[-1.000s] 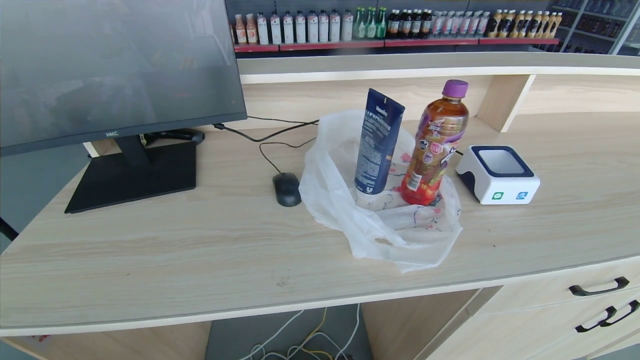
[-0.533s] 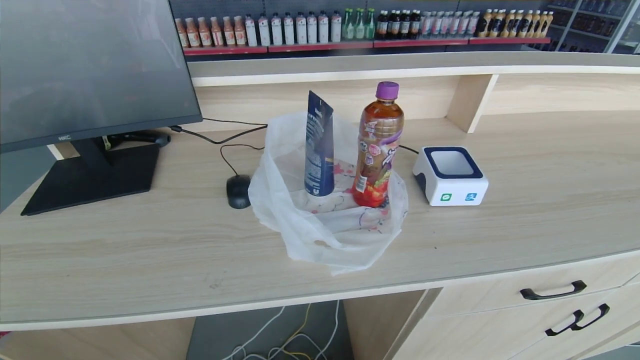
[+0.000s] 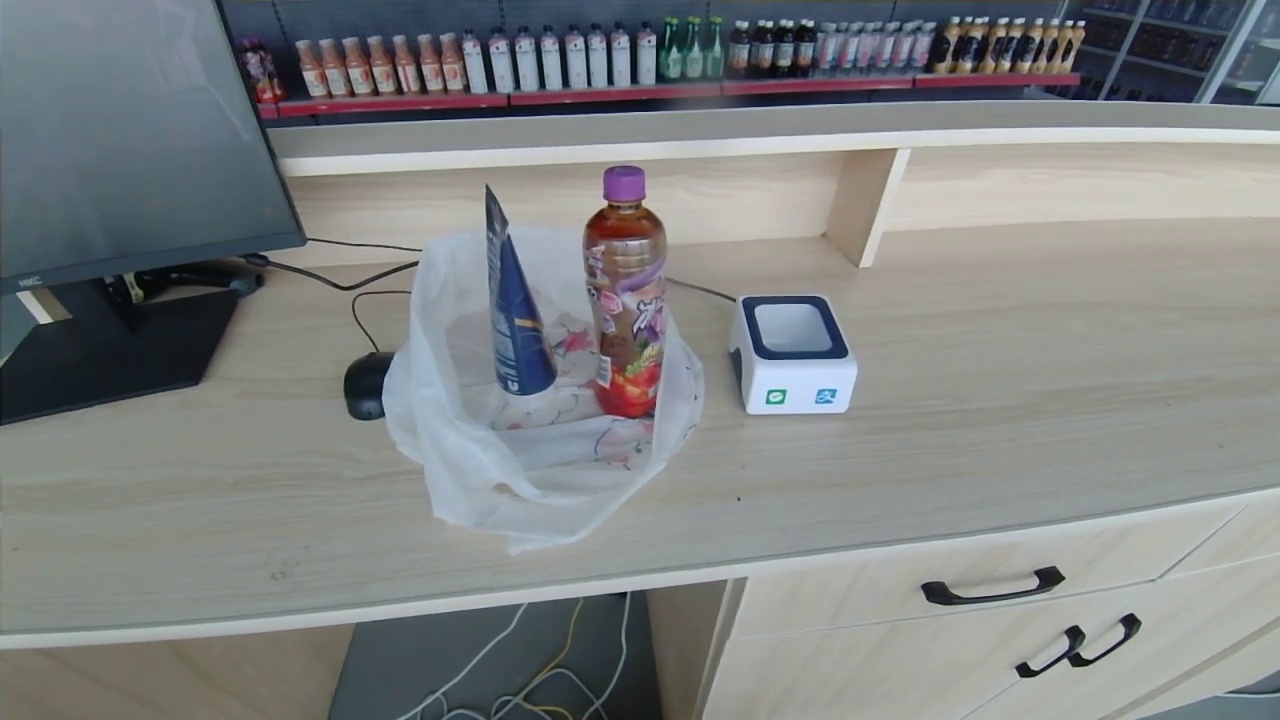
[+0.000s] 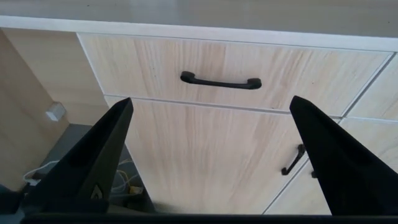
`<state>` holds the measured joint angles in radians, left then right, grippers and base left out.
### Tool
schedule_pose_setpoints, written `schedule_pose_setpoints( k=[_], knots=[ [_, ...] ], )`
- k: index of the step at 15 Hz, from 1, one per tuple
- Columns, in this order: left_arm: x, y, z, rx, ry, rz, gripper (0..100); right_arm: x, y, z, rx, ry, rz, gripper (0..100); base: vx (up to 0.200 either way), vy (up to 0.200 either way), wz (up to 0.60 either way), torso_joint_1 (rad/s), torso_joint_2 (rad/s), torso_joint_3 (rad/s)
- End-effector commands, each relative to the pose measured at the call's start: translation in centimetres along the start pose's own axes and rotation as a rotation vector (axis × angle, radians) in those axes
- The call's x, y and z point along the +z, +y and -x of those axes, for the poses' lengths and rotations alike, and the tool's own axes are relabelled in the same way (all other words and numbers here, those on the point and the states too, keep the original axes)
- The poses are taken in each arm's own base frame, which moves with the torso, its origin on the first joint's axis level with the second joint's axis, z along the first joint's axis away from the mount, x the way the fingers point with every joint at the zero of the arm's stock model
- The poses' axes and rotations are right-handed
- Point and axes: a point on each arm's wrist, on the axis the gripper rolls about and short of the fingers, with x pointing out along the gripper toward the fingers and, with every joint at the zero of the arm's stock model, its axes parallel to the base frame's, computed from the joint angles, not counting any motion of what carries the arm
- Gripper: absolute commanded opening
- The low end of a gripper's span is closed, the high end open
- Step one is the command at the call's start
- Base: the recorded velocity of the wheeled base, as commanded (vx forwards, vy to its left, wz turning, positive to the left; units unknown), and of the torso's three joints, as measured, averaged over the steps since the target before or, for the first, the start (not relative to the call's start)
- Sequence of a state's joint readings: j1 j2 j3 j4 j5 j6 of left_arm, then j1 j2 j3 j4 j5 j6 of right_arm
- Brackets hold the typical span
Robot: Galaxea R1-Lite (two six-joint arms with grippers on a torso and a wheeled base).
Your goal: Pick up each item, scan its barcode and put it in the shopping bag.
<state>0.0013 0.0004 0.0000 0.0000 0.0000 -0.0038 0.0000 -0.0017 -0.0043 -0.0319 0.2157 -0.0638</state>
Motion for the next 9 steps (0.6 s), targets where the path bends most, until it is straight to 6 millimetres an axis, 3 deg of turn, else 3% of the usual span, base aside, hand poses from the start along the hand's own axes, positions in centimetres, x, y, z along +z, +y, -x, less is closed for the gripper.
schedule_pose_setpoints(
  k=[1,6,9],
  knots=[
    [0.0,0.0,0.0,0.0,0.0,0.001,100,0.02,0.0,-0.01,0.001,0.001,0.0,100,0.0,-0.2,0.0,0.002,0.0,0.002],
    [0.0,0.0,0.0,0.0,0.0,0.001,100,0.02,0.0,-0.01,0.001,0.001,0.0,100,0.0,-0.2,0.0,0.002,0.0,0.003],
    [0.0,0.0,0.0,0.0,0.0,0.001,100,0.02,0.0,-0.01,0.001,0.001,0.0,100,0.0,0.0,0.0,0.0,0.0,0.0]
  ],
)
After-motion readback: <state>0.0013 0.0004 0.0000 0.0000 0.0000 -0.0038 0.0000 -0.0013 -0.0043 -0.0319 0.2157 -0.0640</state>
